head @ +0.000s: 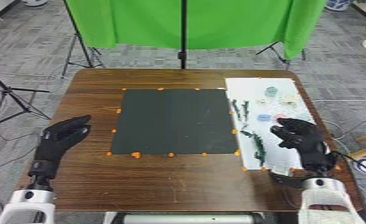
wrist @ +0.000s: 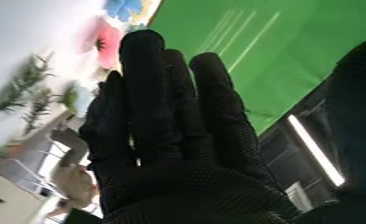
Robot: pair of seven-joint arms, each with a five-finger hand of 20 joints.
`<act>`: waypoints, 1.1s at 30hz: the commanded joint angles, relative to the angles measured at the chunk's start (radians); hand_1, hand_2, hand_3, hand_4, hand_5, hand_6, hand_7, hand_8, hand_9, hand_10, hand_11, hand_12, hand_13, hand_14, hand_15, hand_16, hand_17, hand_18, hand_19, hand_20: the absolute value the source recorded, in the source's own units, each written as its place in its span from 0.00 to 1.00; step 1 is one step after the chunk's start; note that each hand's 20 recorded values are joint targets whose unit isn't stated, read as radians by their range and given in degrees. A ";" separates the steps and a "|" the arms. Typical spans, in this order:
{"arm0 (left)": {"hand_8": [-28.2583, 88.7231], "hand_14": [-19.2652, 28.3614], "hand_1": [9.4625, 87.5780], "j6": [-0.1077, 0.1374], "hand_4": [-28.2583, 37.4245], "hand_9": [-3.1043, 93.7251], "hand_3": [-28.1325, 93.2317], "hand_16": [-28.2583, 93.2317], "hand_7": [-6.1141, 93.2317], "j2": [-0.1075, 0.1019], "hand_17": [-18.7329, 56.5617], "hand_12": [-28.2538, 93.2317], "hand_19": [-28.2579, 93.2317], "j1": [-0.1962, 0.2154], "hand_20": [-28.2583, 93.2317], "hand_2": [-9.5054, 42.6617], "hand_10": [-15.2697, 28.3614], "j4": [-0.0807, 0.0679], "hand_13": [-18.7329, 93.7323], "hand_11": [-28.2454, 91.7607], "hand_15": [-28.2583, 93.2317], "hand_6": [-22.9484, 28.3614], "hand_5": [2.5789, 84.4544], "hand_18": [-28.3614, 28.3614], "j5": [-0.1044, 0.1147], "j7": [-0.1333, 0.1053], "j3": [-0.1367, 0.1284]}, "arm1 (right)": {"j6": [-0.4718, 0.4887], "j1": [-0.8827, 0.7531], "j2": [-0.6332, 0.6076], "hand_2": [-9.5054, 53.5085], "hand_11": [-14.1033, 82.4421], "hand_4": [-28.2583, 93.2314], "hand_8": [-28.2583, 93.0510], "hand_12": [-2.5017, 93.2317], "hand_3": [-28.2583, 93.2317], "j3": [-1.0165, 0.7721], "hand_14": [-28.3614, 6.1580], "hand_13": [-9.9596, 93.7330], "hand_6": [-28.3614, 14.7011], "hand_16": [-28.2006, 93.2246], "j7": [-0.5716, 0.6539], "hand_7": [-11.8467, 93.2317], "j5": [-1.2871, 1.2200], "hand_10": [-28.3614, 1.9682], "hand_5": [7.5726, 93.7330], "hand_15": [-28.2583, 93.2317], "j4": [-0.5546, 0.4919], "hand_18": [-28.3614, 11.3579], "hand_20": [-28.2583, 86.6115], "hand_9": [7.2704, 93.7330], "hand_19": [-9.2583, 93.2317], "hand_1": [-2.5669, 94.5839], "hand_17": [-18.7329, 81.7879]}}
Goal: Arrange flowers
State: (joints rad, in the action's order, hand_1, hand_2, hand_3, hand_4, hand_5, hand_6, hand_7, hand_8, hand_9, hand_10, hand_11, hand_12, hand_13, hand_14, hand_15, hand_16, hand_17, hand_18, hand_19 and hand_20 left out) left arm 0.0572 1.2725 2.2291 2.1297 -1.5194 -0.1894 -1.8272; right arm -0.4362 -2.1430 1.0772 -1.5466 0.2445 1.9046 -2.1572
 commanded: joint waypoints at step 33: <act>0.19 0.81 0.31 -0.100 0.17 0.54 0.74 0.23 0.19 -0.022 0.35 0.32 0.39 0.015 0.38 0.18 0.69 0.027 0.53 0.41 0.43 0.55 0.57 0.76 -0.030 0.089 -0.008 | 0.433 0.334 -0.331 0.00 0.41 0.00 0.18 0.30 0.69 0.366 0.73 0.93 0.50 0.61 0.514 0.25 0.522 0.40 0.80 0.81 0.027 0.29 0.84 0.89 1.00 0.33 0.81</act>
State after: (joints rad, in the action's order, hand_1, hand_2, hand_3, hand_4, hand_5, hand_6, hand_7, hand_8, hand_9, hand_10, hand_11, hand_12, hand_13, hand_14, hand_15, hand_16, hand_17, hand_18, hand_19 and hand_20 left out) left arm -0.0290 1.2516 2.2303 2.1529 -1.5408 -0.1179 -1.8326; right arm -0.0292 -1.7892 0.7580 -1.1925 0.7421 2.4388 -2.1288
